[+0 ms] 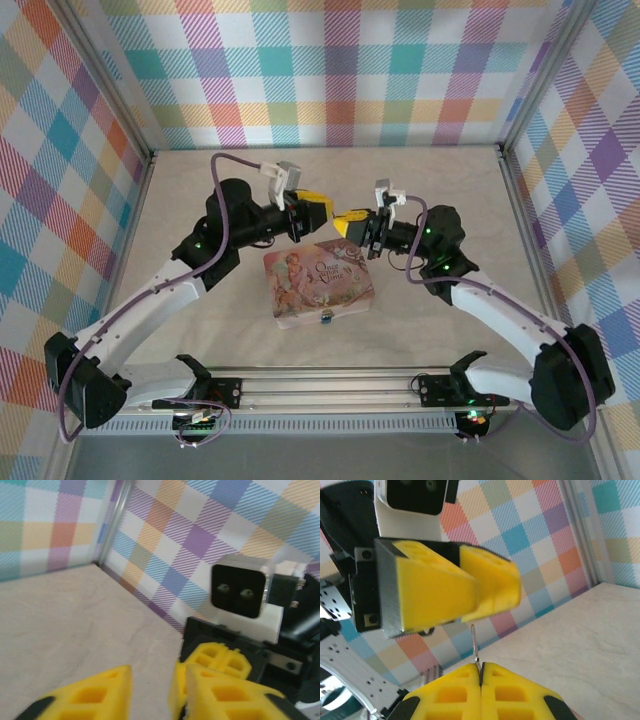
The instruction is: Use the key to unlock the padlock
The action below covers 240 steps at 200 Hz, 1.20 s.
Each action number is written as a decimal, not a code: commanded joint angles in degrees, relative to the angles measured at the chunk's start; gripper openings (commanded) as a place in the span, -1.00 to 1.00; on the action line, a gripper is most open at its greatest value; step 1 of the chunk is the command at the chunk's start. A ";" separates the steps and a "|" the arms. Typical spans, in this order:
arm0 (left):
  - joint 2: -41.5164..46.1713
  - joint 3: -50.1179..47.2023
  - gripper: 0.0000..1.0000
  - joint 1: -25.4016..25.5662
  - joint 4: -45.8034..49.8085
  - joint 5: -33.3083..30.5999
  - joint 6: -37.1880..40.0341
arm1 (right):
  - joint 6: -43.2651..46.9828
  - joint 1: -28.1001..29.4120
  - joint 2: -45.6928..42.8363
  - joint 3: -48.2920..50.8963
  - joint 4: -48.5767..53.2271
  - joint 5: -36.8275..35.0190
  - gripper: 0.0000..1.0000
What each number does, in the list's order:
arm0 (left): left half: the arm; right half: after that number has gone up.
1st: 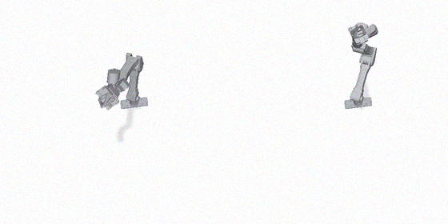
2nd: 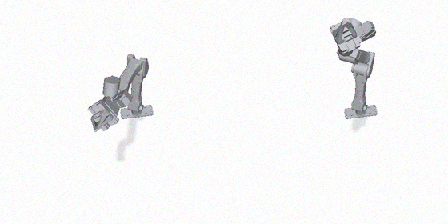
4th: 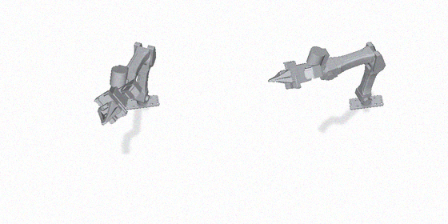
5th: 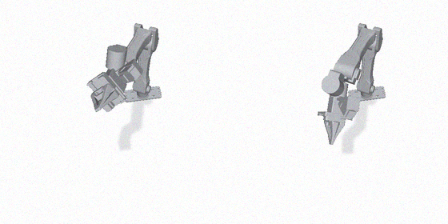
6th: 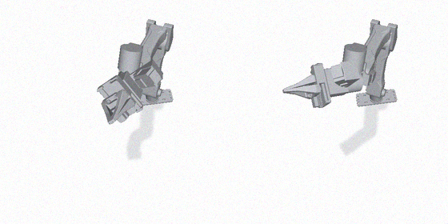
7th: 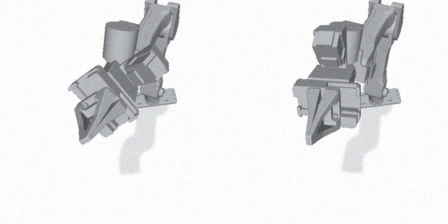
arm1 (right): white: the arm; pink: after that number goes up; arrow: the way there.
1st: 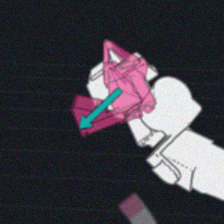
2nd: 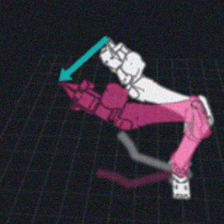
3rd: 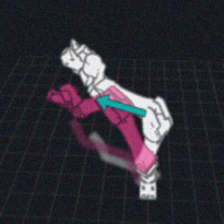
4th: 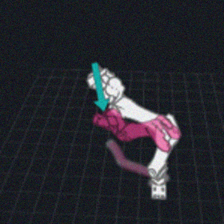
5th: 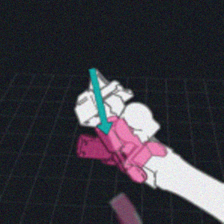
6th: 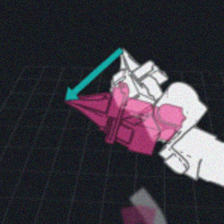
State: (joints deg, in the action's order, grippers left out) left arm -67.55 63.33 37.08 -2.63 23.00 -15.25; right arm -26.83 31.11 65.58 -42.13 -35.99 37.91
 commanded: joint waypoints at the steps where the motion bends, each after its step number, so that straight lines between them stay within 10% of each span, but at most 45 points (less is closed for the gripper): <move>1: 3.04 -0.22 0.04 -0.17 3.78 -5.80 1.37 | 9.54 0.09 -2.95 -2.65 13.56 -3.25 -1.00; 52: 6.53 -2.30 0.69 -1.24 18.95 -19.85 -0.55 | 18.41 0.09 -6.35 -4.67 28.50 -9.51 -1.00; 97: 5.49 -3.55 0.88 -3.69 35.77 -32.19 -10.19 | 19.58 0.06 -5.49 -4.63 30.20 -11.13 -1.00; 240: -8.21 -17.73 0.96 -9.98 20.11 -7.80 -23.12 | 19.80 0.07 -4.50 -5.07 30.68 -12.11 -1.00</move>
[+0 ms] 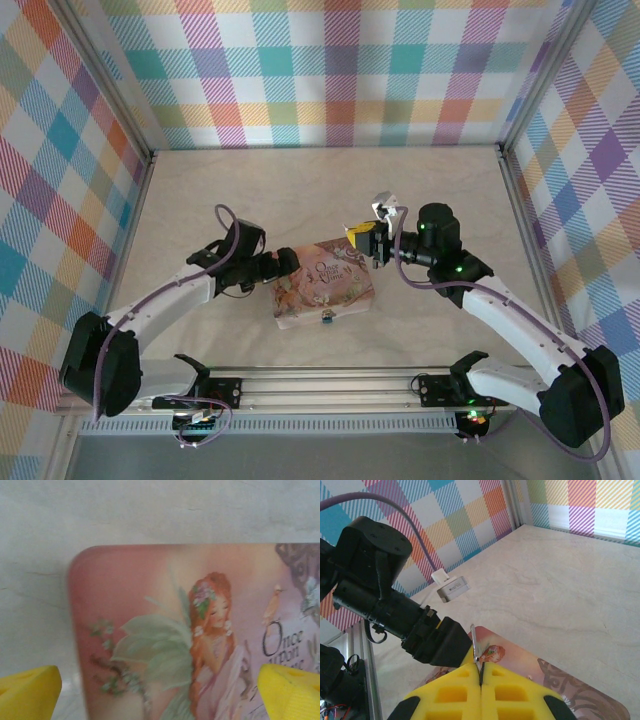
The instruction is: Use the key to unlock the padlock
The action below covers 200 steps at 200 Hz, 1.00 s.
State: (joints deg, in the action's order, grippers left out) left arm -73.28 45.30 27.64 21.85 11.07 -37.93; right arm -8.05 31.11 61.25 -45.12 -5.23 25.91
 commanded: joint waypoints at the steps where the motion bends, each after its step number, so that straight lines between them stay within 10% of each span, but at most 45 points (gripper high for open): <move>1: -2.66 0.40 0.96 -0.51 -4.36 4.13 -0.37 | 1.02 0.08 -0.17 -2.07 -0.06 -0.13 -1.00; 76: -12.60 9.38 0.50 -0.56 -1.69 -3.08 10.06 | 0.61 0.00 -0.73 -2.07 1.61 -0.42 -1.00; 200: -36.72 29.79 0.39 -4.74 -3.14 0.42 20.65 | -7.45 -1.67 0.00 3.32 3.76 0.71 -1.00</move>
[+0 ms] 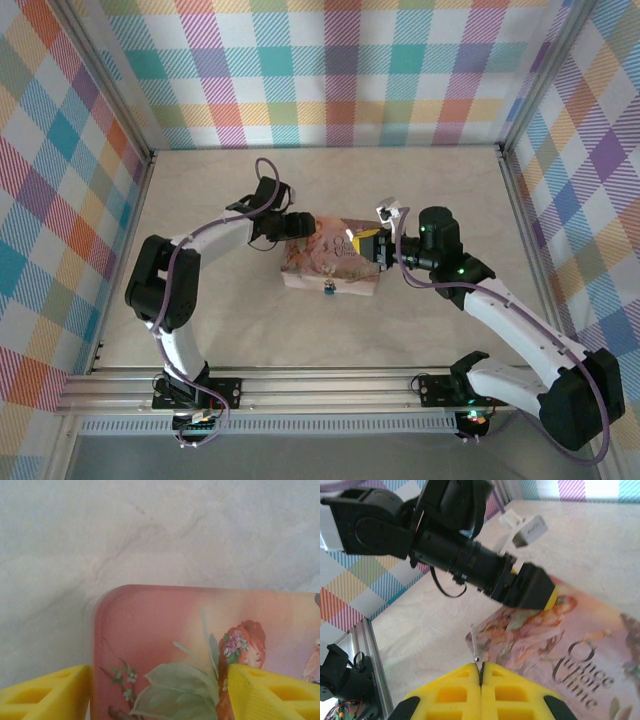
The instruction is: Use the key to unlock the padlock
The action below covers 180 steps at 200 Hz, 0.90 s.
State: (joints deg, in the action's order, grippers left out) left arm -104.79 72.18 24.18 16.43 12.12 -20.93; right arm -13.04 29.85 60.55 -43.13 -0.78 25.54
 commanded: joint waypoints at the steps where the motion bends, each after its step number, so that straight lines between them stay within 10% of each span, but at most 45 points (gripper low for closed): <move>1: -5.31 3.06 0.40 -1.27 2.29 -0.66 3.72 | -2.49 -0.36 0.70 1.32 -0.80 1.13 -1.00; 91: -14.14 19.25 0.47 -1.88 7.99 0.01 14.73 | -4.49 -1.28 4.31 1.99 -2.74 3.27 -1.00; 180: 2.00 15.23 1.00 -2.08 4.48 -1.35 14.89 | -4.25 -1.80 6.99 -0.08 -0.37 4.25 -1.00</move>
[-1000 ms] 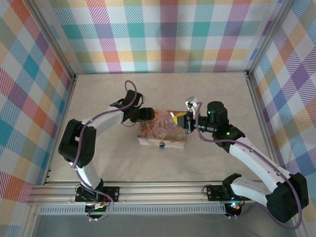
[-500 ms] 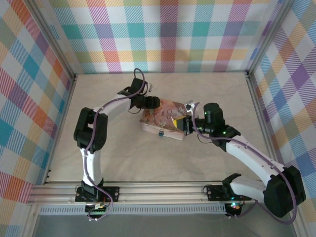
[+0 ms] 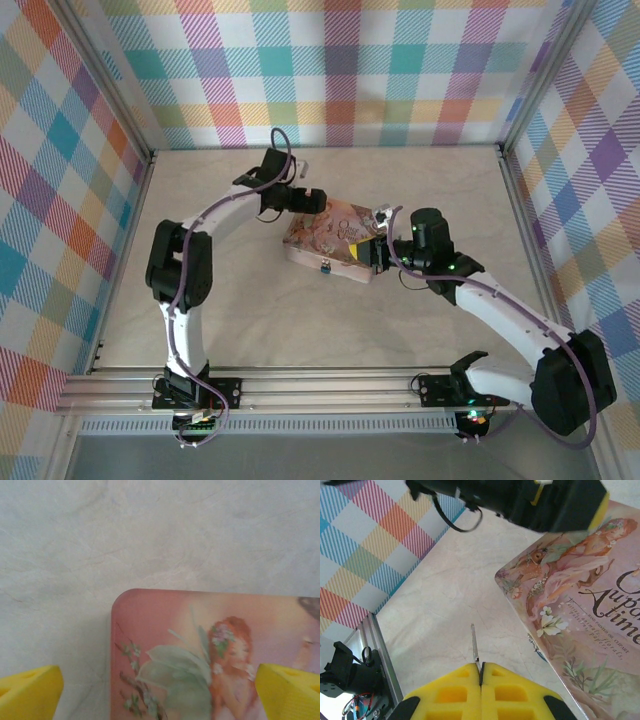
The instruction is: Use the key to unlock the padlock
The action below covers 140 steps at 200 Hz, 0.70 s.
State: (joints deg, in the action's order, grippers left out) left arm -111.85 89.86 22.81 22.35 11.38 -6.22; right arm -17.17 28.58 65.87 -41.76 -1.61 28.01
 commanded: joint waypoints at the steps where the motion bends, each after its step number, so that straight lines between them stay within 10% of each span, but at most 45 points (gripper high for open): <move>1: 9.39 -2.65 1.00 -0.73 -1.48 -0.63 0.17 | -0.13 -0.54 1.74 -1.51 0.46 1.83 -1.00; 140: 41.25 -38.40 1.00 0.17 -12.40 11.02 -7.45 | -7.52 -2.20 14.40 -5.02 -9.97 7.00 -1.00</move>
State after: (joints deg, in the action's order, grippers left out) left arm -72.93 55.70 22.74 13.06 18.31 -10.57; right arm -22.09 27.11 78.15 -44.82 -7.07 32.53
